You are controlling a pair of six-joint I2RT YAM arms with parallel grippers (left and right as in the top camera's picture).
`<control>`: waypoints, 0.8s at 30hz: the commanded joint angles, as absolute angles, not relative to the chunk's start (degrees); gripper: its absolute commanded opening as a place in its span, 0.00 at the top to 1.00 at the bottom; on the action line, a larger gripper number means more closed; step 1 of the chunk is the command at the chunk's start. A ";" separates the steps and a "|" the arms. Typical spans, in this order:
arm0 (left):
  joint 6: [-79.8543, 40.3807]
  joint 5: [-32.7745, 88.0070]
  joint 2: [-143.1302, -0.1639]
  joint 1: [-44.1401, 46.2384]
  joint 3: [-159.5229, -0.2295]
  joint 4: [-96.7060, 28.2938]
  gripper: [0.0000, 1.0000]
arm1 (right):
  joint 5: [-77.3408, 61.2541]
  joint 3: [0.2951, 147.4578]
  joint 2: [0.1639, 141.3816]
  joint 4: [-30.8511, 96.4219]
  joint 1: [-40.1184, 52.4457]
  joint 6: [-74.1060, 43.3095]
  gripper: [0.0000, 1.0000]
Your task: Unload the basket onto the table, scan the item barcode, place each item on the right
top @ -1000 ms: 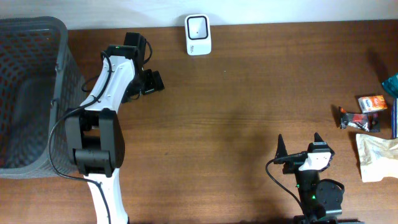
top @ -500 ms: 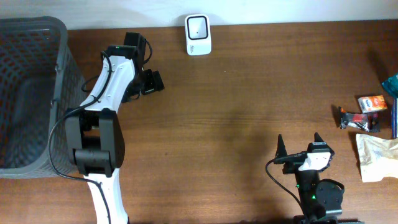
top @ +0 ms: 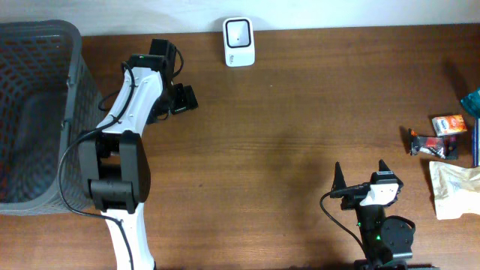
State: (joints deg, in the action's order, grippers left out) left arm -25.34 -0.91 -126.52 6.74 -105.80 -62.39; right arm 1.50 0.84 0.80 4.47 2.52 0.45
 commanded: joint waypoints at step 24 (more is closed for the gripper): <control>-14.37 -13.34 -100.16 14.17 -93.54 -56.53 0.01 | 1.56 0.32 0.19 4.64 2.98 0.82 0.01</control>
